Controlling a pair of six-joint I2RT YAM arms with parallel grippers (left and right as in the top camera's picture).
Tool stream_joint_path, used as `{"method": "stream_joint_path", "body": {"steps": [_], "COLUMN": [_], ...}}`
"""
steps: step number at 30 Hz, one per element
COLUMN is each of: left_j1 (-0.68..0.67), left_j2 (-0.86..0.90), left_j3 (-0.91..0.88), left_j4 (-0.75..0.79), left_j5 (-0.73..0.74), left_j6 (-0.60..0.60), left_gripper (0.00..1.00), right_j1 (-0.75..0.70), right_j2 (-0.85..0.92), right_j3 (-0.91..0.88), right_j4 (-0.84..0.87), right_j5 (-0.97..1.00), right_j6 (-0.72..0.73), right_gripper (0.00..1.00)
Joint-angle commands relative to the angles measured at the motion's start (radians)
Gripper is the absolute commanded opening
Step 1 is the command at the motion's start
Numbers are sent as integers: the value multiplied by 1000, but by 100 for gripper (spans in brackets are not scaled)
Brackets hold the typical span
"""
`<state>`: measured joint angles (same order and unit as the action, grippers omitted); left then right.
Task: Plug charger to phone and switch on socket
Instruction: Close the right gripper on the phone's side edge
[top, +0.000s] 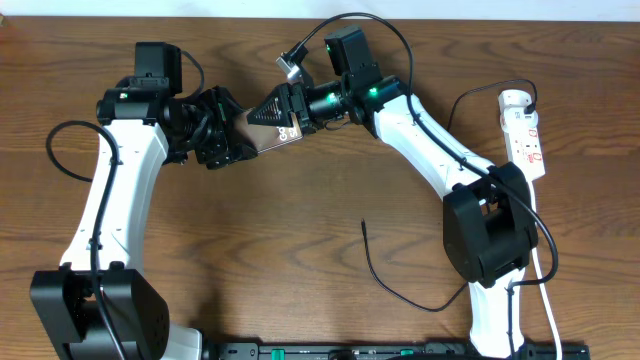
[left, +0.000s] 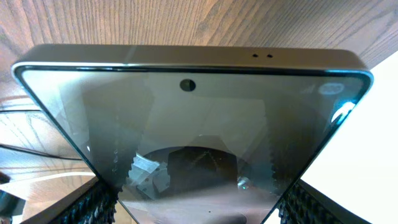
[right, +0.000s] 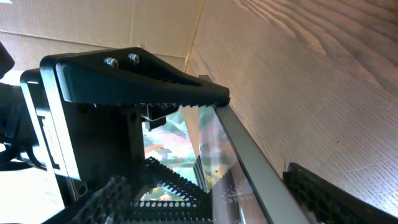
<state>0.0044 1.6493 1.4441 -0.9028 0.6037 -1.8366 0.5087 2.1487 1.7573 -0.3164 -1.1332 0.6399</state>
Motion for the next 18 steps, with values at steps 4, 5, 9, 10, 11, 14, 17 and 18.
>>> {"method": "stream_joint_path", "body": {"steps": [4,5,9,10,11,14,17,18], "left_j1": [-3,-3,-3,-3,-3,-3,-3,-3], "left_j2": [-5,-5,-4,-4,-4,-3,-3,-3], "left_j3": [8,8,8,8,8,8,8,8], "left_j4": [5,5,27,34,34,34,34,34], "left_j5": [45,46,87,97,101,104,108,115], "left_j6": [-47,-47,-46,-46,-46,-30,-27,-27], "left_gripper": [7,8,7,7,7,8,7,7], "right_j1": [5,5,5,6,6,6,3,3], "right_j2": [-5,-5,-5,-5,-5,-5,-5,-5], "right_j3": [15,15,15,15,15,15,15,15], "right_j4": [3,3,3,3,3,11,13,20], "right_j5": [-21,-21,-22,-22,-22,-29,-35,-48], "right_j6": [-5,-5,-4,0,1,3,18,18], "right_gripper": [73,73,73,74,73,74,74,74]}}
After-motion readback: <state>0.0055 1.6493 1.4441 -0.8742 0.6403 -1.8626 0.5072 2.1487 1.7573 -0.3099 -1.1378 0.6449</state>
